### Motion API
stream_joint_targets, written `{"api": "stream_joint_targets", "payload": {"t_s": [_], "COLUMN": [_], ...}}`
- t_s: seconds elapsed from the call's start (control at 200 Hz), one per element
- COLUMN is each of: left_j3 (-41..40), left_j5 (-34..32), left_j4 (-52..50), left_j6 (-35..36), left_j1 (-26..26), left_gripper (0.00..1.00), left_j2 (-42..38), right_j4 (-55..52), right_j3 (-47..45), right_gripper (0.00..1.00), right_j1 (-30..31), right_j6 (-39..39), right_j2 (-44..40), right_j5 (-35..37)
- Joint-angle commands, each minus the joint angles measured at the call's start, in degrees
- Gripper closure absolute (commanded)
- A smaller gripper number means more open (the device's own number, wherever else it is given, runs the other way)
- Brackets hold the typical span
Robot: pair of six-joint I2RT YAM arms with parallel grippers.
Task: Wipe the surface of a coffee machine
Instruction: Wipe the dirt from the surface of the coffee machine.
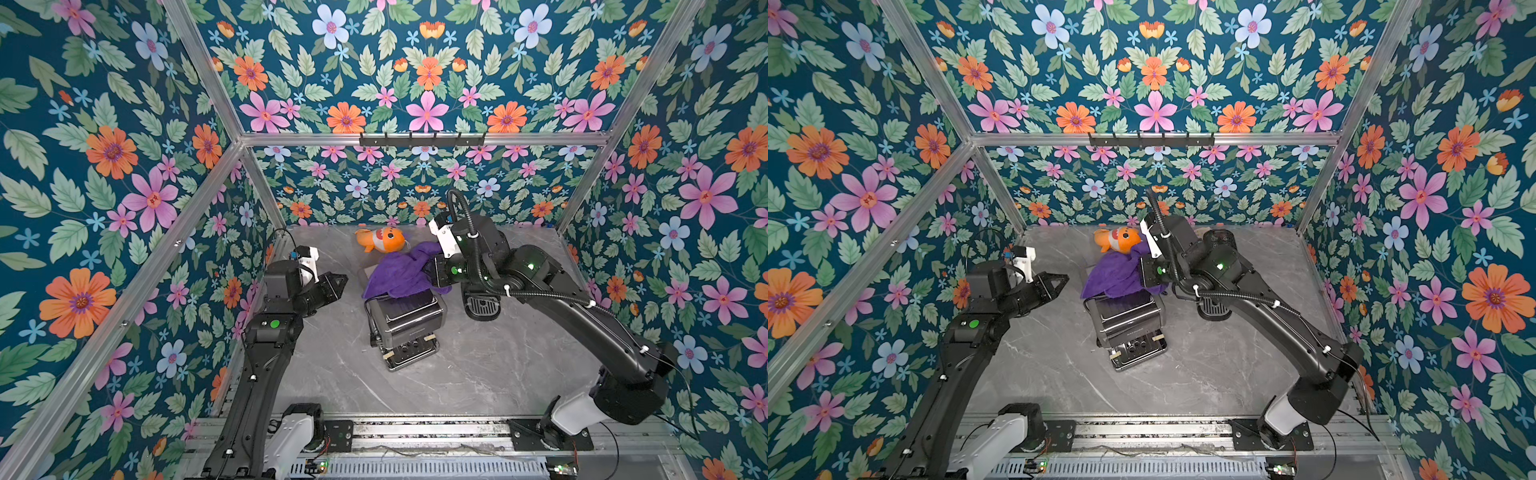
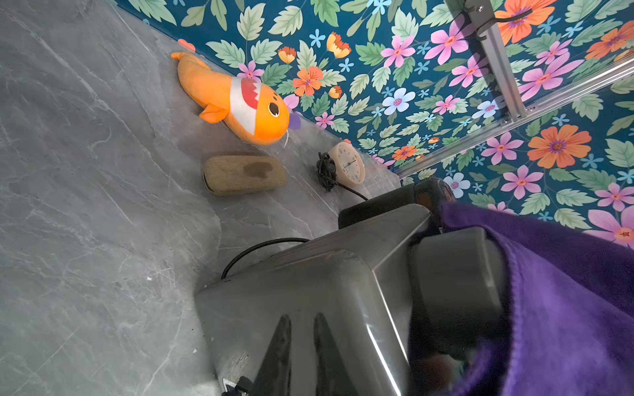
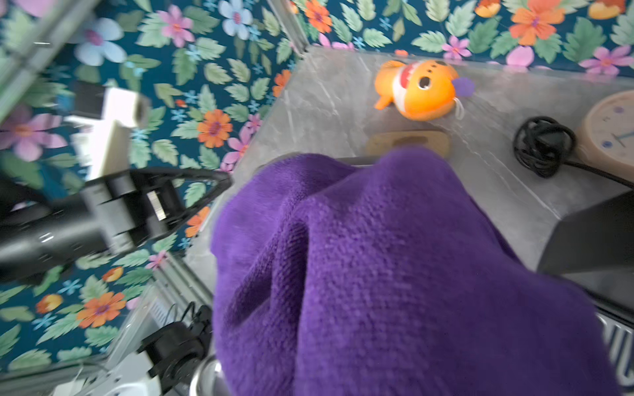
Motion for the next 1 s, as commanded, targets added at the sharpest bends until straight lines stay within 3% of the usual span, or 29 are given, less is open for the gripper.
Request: {"api": "stream_joint_targets", "payload": {"t_s": [0.0, 0.205, 0.38, 0.575, 0.7, 0.995], "left_j3": [0.5, 0.6, 1.1, 1.7, 2.0, 3.9], "left_j5": [0.6, 0.6, 0.0, -0.4, -0.9, -1.6], "left_j4": [1.7, 1.9, 1.4, 0.7, 0.2, -1.0], "left_j6": [0.3, 0.0, 0.0, 0.3, 1.0, 2.0], "left_j1": [0.1, 0.1, 0.1, 0.1, 0.1, 0.1], "left_gripper": [0.85, 0.85, 0.85, 0.85, 0.85, 0.85], "left_j2": [0.4, 0.4, 0.1, 0.1, 0.3, 1.0], "right_j4": [4.0, 4.9, 4.2, -1.6, -2.3, 3.0], "right_j3": [-1.3, 0.4, 7.1, 10.9, 6.3, -10.8], "right_gripper": [1.00, 1.00, 1.00, 1.00, 1.00, 1.00], "right_j1": [2.4, 7.1, 11.8, 12.5, 12.5, 10.6], "right_j6": [-2.3, -3.9, -6.0, -6.9, -6.4, -4.3], "right_j2": [-1.6, 0.1, 6.1, 11.5, 8.0, -9.5], "right_j5": [-1.2, -3.7, -7.1, -8.1, -5.1, 1.9]}}
